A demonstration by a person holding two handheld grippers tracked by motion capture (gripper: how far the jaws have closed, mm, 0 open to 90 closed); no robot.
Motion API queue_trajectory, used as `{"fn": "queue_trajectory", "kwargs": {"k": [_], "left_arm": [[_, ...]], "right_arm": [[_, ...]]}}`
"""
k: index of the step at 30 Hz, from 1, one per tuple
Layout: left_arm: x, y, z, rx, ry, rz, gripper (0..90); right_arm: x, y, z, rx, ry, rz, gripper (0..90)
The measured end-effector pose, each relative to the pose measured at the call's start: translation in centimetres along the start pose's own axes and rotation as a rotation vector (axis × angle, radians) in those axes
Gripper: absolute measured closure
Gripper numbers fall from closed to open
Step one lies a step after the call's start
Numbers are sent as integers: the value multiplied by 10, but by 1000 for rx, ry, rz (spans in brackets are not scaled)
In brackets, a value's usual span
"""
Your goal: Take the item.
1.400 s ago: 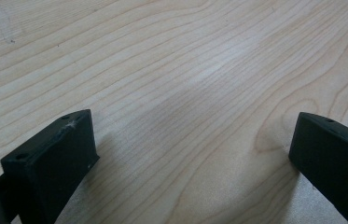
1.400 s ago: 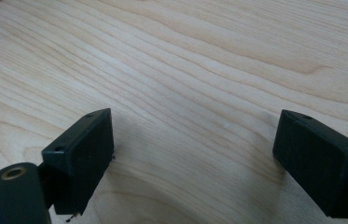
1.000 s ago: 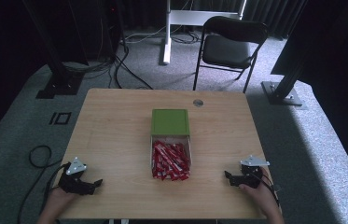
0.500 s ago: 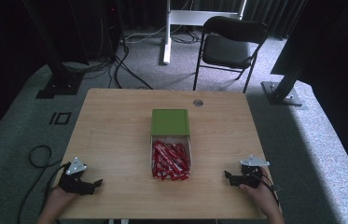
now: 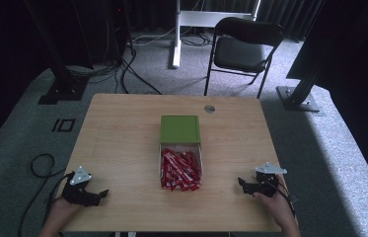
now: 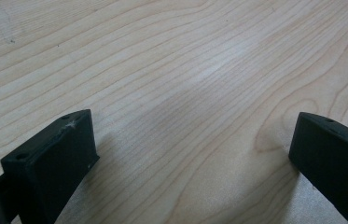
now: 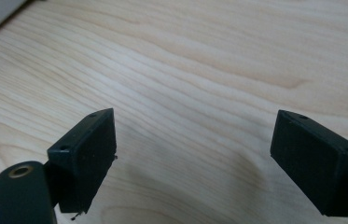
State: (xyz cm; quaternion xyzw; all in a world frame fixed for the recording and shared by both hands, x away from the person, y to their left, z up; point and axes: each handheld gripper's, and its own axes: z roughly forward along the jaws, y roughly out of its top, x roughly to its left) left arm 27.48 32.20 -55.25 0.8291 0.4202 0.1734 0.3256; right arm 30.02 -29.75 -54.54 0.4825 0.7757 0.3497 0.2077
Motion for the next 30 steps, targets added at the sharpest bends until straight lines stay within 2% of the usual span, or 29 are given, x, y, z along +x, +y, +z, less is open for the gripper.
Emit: {"fn": "queue_trajectory", "kwargs": {"k": [7,19,24,30], "left_arm": [[0,0,0,0,0,0,15],[0,0,0,0,0,-1,15],[0,0,0,0,0,-1,15],[0,0,0,0,0,0,15]], "right_arm": [[4,15,-9,-41,8,4,140],[14,38,-22,-96,32,-20,143],[19,47,-27,-112,31,-22,153],[29,62,-34,-155,55,-36,153]]}}
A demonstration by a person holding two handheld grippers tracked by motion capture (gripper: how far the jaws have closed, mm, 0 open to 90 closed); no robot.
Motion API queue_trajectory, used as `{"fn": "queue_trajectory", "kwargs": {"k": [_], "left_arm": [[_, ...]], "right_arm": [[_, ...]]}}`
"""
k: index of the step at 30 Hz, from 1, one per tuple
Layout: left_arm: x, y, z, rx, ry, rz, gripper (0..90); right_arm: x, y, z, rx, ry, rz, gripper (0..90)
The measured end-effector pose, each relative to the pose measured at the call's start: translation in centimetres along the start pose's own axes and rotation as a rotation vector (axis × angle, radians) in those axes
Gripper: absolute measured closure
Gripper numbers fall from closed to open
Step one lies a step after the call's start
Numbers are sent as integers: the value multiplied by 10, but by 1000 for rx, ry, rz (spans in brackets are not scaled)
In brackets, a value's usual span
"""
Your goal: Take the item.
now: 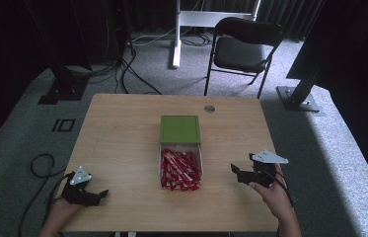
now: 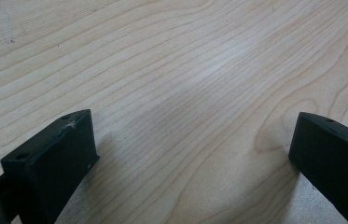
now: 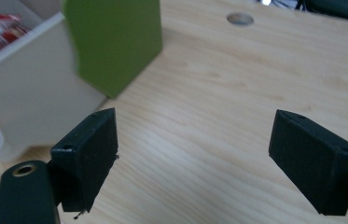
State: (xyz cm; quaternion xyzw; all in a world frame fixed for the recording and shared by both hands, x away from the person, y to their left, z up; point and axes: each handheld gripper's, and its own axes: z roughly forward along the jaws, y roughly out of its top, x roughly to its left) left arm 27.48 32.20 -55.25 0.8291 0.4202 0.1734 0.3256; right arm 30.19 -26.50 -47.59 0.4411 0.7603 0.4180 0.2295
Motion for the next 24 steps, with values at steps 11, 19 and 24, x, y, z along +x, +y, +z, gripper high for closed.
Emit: {"fn": "queue_trajectory", "kwargs": {"k": [11,19,24], "left_arm": [[0,0,0,0,0,0,15],[0,0,0,0,0,0,15],[0,0,0,0,0,0,15]], "right_arm": [[21,23,0,-45,40,-37,153],[38,39,1,-85,98,-66,153],[48,47,4,-94,133,-84,153]]}}
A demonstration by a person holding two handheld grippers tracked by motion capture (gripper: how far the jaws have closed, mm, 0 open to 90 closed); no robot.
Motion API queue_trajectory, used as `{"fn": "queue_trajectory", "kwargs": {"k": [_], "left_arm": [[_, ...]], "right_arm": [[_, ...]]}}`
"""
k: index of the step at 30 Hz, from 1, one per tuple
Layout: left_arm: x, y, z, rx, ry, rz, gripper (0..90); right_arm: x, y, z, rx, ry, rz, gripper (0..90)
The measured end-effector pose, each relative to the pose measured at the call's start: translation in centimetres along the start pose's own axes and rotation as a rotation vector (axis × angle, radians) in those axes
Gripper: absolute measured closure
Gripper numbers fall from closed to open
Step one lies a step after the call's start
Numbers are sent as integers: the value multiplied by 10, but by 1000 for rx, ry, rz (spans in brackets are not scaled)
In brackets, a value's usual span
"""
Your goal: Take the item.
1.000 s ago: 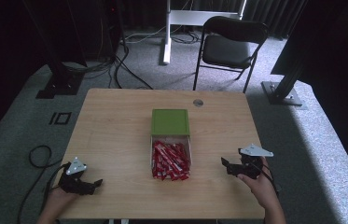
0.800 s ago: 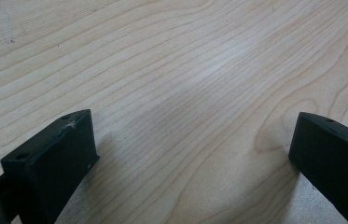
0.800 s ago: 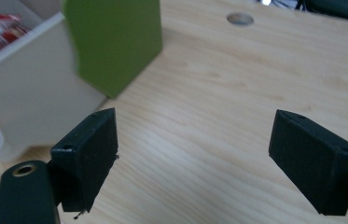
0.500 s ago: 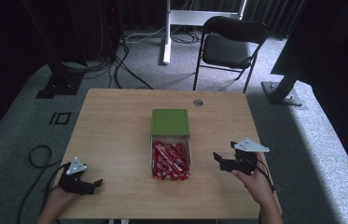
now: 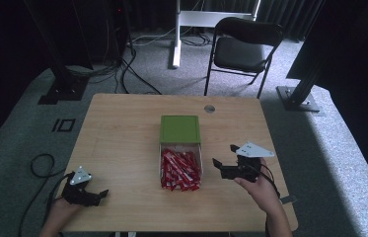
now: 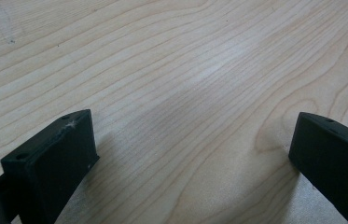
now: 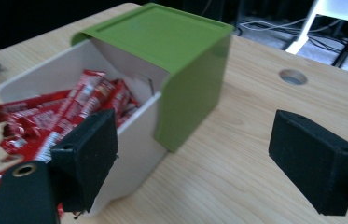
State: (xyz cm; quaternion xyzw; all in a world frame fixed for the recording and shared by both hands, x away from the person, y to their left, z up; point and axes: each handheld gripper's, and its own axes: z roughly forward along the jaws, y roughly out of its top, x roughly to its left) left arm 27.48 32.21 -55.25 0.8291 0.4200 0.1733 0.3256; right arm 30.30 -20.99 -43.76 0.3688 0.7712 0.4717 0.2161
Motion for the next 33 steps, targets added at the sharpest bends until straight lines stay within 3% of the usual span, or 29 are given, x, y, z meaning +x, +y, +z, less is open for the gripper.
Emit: {"fn": "queue_trajectory", "kwargs": {"k": [20,33], "left_arm": [[0,0,0,-2,-1,-3,15],[0,0,0,-2,-1,-3,15]], "right_arm": [[44,22,34,-2,119,-76,170],[72,23,53,12,197,-112,188]]}}
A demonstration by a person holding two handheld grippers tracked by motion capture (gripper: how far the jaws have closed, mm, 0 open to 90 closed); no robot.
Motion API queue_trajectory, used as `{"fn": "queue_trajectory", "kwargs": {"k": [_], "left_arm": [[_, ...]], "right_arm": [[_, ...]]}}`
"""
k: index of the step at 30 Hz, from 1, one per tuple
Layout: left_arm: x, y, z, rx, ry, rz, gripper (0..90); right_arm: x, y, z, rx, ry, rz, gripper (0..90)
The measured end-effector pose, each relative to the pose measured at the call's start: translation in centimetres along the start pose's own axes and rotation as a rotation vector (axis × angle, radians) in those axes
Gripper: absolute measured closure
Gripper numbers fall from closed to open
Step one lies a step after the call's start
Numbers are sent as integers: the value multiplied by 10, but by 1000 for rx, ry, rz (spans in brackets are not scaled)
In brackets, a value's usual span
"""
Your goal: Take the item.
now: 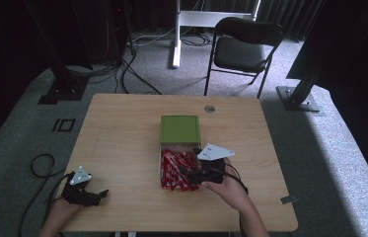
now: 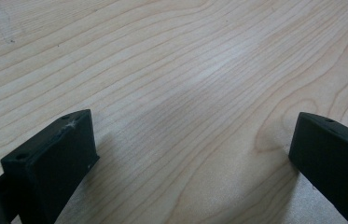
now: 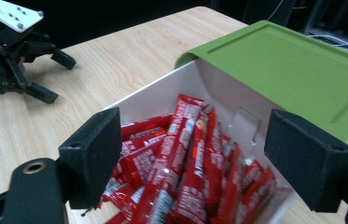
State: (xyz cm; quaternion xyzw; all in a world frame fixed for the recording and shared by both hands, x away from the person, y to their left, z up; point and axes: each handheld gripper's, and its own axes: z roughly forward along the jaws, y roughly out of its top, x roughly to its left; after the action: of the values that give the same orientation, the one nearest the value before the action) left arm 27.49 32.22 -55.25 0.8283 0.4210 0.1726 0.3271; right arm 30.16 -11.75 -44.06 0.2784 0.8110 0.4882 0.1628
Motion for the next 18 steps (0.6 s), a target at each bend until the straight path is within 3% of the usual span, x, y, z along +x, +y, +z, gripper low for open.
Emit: {"fn": "queue_trajectory", "kwargs": {"k": [4,10,12,16,18], "left_arm": [[0,0,0,0,0,1,15],[0,0,0,2,0,3,15],[0,0,0,1,0,1,15],[0,0,0,-1,-1,-1,15],[0,0,0,-1,-1,-1,15]], "right_arm": [[6,-2,7,9,14,-2,229],[11,-5,16,25,15,-23,360],[12,-6,19,34,23,-25,445],[14,-9,24,61,-4,-11,519],[15,-10,27,65,14,5,554]]}}
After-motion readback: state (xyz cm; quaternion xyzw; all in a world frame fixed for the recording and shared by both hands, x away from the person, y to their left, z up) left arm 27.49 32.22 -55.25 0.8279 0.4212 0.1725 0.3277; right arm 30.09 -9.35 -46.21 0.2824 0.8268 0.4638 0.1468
